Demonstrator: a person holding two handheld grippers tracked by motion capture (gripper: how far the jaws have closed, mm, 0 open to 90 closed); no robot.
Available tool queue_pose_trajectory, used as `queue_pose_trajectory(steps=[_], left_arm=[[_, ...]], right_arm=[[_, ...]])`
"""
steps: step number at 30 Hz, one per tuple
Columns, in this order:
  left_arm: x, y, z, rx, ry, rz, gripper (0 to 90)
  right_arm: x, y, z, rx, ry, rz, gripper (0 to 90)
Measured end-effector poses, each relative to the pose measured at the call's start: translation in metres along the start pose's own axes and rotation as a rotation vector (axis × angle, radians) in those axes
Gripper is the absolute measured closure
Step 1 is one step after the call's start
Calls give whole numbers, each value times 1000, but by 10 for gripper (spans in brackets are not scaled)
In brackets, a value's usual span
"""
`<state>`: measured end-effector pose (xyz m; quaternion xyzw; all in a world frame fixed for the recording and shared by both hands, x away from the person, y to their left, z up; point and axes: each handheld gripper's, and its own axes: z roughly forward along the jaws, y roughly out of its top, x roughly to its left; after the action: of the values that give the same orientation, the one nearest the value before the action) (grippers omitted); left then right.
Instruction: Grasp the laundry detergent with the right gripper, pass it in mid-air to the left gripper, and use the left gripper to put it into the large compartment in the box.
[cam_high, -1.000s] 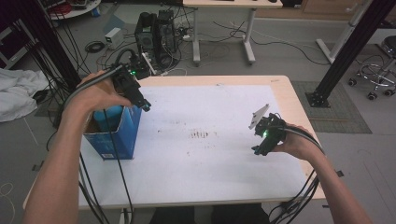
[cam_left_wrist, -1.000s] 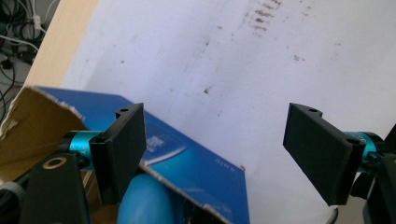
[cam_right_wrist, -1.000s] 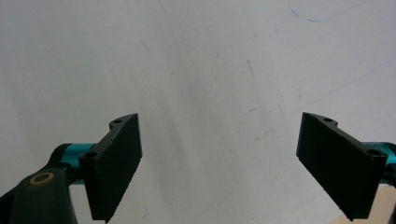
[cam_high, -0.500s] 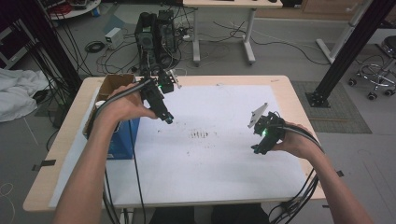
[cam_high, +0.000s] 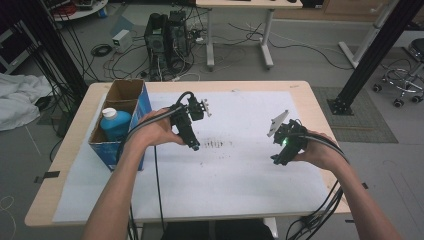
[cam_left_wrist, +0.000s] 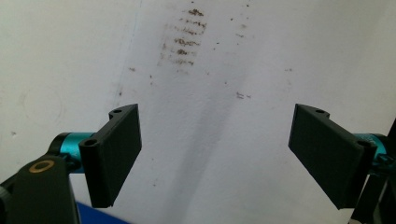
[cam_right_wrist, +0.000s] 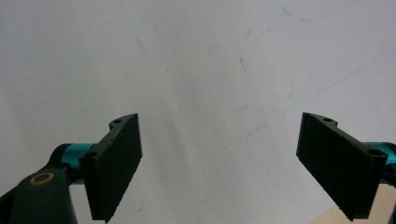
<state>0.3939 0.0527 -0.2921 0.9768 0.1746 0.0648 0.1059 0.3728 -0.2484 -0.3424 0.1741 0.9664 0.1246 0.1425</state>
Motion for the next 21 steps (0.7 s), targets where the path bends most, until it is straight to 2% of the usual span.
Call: queue_pose_trajectory(steps=[2, 12, 14, 15, 16, 21], left_arm=[[-3, 2, 3, 7, 0, 11, 173], [-5, 1, 6, 20, 17, 6, 172], [-4, 0, 7, 20, 18, 2, 172], [-5, 0, 8, 8, 17, -14, 173], [-4, 0, 8, 25, 18, 5, 173], [-5, 0, 10, 24, 14, 6, 172]], right_arm=[[-1, 0, 0, 2, -6, -8, 134], [0, 3, -3, 5, -8, -8, 134], [-1, 3, -3, 4, -11, -12, 134], [-1, 3, -3, 6, -11, -9, 134], [-1, 3, -3, 9, -10, -6, 134], [-1, 3, -3, 10, -11, -7, 134]])
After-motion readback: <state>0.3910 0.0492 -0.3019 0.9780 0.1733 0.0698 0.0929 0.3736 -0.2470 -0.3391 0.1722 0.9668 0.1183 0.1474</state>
